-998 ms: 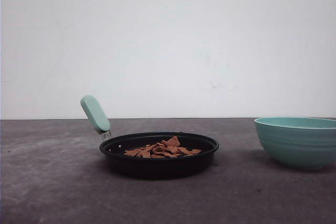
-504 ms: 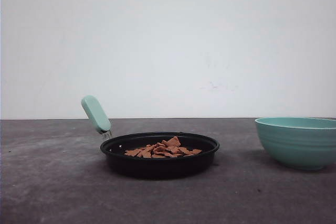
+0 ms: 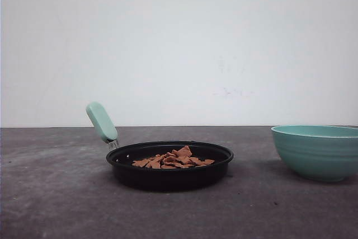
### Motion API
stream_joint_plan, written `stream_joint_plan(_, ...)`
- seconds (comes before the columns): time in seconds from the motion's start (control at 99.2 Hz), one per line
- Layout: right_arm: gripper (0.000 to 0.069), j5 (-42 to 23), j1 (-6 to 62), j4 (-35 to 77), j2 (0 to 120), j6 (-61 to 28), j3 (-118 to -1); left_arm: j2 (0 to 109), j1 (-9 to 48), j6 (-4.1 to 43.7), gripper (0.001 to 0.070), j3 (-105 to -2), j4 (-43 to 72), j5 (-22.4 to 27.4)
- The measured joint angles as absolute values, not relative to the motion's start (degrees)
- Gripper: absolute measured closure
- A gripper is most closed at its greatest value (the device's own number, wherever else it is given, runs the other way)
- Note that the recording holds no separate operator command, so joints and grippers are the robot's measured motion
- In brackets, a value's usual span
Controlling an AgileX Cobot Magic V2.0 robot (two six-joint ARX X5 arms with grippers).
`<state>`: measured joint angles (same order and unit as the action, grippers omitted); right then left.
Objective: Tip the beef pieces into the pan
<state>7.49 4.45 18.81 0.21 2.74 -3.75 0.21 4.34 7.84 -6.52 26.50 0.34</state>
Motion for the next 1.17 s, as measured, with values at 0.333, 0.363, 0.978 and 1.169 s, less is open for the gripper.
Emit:
stream_joint_plan(0.333, 0.0676, 7.5, 4.4, 18.8, 0.2, 2.7, -3.7, 0.2, 4.3, 8.1, 0.0696, -6.5, 26.4, -1.1)
stream_joint_plan(0.363, 0.0676, 7.5, 4.4, 18.8, 0.2, 2.7, -3.7, 0.2, 4.3, 8.1, 0.0696, -6.5, 26.4, -1.1)
stream_joint_plan(0.978, 0.0676, 7.5, 4.4, 18.8, 0.2, 2.7, -3.7, 0.2, 4.3, 8.1, 0.0696, -6.5, 26.4, -1.1)
stream_joint_plan(1.169, 0.0676, 7.5, 4.4, 18.8, 0.2, 2.7, -3.7, 0.2, 4.3, 8.1, 0.0696, -6.5, 26.4, -1.1)
